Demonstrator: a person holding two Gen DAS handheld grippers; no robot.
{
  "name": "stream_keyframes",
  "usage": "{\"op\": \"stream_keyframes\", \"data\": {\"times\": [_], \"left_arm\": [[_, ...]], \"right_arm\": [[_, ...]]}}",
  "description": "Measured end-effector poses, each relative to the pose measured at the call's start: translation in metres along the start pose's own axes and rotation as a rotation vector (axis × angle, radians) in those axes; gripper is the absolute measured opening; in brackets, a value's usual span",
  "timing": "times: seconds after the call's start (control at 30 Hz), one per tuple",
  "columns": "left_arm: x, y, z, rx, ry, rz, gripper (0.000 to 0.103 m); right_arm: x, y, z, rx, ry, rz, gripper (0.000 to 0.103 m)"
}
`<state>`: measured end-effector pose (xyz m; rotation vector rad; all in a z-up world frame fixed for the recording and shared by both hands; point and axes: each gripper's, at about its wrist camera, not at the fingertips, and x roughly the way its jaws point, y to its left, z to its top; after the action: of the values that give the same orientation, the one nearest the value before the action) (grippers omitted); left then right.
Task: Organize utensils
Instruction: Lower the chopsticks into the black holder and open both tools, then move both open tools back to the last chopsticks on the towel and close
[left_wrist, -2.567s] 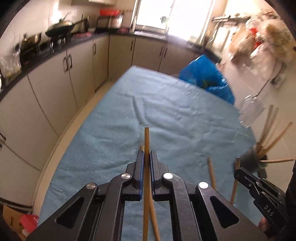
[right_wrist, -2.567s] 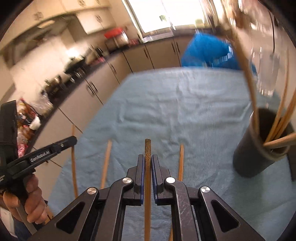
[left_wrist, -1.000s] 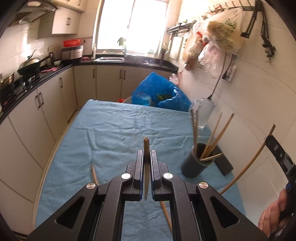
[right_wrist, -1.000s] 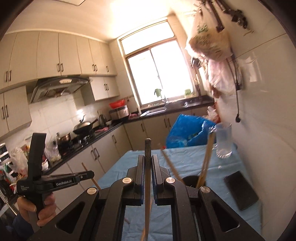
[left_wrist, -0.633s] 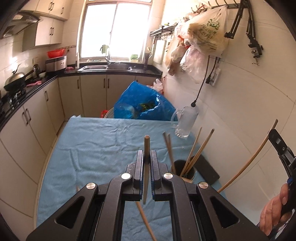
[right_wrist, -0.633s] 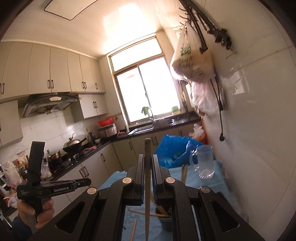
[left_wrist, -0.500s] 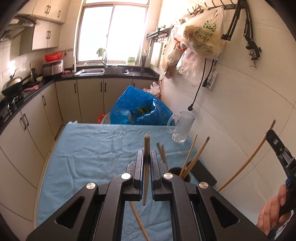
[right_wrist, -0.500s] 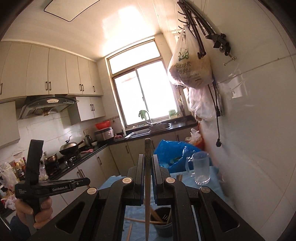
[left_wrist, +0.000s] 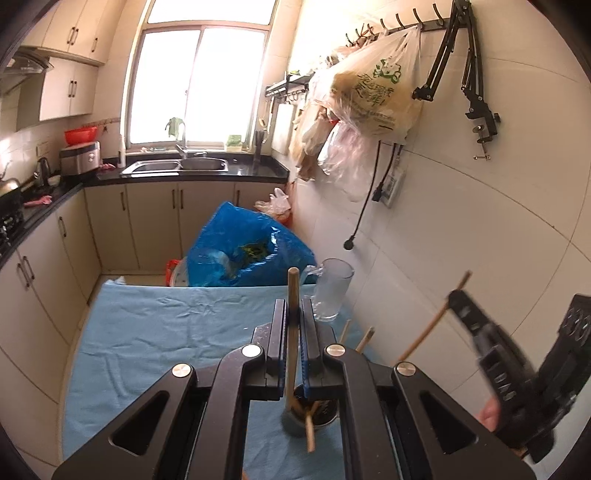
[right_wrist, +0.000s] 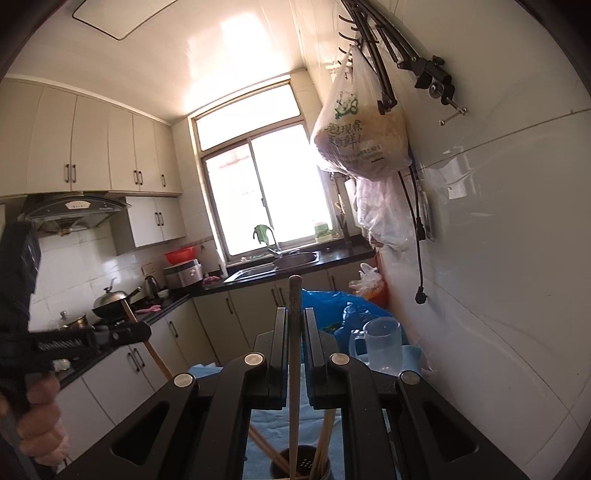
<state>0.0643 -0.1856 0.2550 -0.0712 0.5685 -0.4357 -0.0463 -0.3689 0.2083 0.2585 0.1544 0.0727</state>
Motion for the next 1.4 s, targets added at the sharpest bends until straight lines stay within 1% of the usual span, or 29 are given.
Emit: {"op": "stream_keyframes", "data": {"times": [0.07,0.17,0.33,0.43,0.67,0.77,0.87,0.9,0.93,0.97,1.0,1.03,1.1,1.13,1.17,1.2,1.23,1.27,1.3,1.33,1.37,1.4], "left_arm": [[0.011,-0.003,-0.002,0.004,0.014,-0.016,0.006],[0.034,-0.006,-0.011,0.003,0.059,-0.041,0.006],[0.069,-0.006,-0.031,0.004,0.136,-0.03,0.006],[0.081,-0.002,-0.043,0.002,0.168,-0.026,0.006],[0.098,0.005,-0.06,-0.007,0.209,-0.009,0.006],[0.101,0.006,-0.064,-0.011,0.217,-0.004,0.006],[0.099,0.008,-0.066,-0.025,0.224,-0.01,0.007],[0.096,0.009,-0.066,-0.029,0.22,-0.011,0.012],[0.093,0.011,-0.066,-0.031,0.214,-0.012,0.016],[0.088,0.012,-0.065,-0.036,0.203,-0.016,0.027],[0.081,0.014,-0.065,-0.04,0.185,-0.017,0.032],[0.077,0.015,-0.065,-0.041,0.172,-0.011,0.032],[0.064,0.019,-0.065,-0.043,0.15,0.001,0.034],[0.057,0.023,-0.066,-0.051,0.144,-0.001,0.036],[0.051,0.027,-0.067,-0.06,0.141,-0.001,0.045],[0.044,0.031,-0.069,-0.072,0.135,0.002,0.055],[0.038,0.038,-0.072,-0.086,0.127,0.006,0.061],[0.029,0.045,-0.075,-0.1,0.118,0.017,0.071],[0.019,0.055,-0.081,-0.119,0.105,0.037,0.082],[0.011,0.066,-0.087,-0.138,0.097,0.063,0.087],[0.003,0.077,-0.093,-0.16,0.09,0.099,0.094],[-0.004,0.087,-0.101,-0.184,0.083,0.127,0.096]], "right_arm": [[0.01,-0.004,-0.004,0.011,0.015,-0.004,0.008],[0.025,-0.009,-0.015,0.017,0.05,-0.017,0.008],[0.047,-0.019,-0.037,0.013,0.12,-0.043,0.008],[0.056,-0.026,-0.047,0.023,0.157,-0.05,0.008],[0.072,-0.036,-0.067,0.049,0.235,-0.05,0.008],[0.078,-0.04,-0.077,0.074,0.279,-0.032,0.009],[0.079,-0.04,-0.082,0.076,0.297,-0.044,0.009],[0.077,-0.041,-0.082,0.078,0.296,-0.044,0.012],[0.074,-0.041,-0.08,0.082,0.291,-0.042,0.018],[0.069,-0.042,-0.077,0.083,0.278,-0.04,0.023],[0.064,-0.041,-0.074,0.082,0.263,-0.039,0.036],[0.057,-0.041,-0.071,0.078,0.24,-0.042,0.048],[0.046,-0.04,-0.067,0.071,0.21,-0.049,0.054],[0.039,-0.04,-0.066,0.067,0.198,-0.053,0.056],[0.035,-0.039,-0.065,0.067,0.195,-0.054,0.058],[0.031,-0.04,-0.064,0.07,0.192,-0.055,0.064],[0.025,-0.041,-0.065,0.073,0.188,-0.058,0.072],[0.019,-0.042,-0.067,0.071,0.184,-0.063,0.076],[0.014,-0.042,-0.069,0.064,0.182,-0.071,0.083],[0.009,-0.042,-0.072,0.044,0.192,-0.086,0.09],[0.007,-0.044,-0.075,0.03,0.202,-0.095,0.092],[0.004,-0.044,-0.079,0.016,0.216,-0.098,0.095]]}}
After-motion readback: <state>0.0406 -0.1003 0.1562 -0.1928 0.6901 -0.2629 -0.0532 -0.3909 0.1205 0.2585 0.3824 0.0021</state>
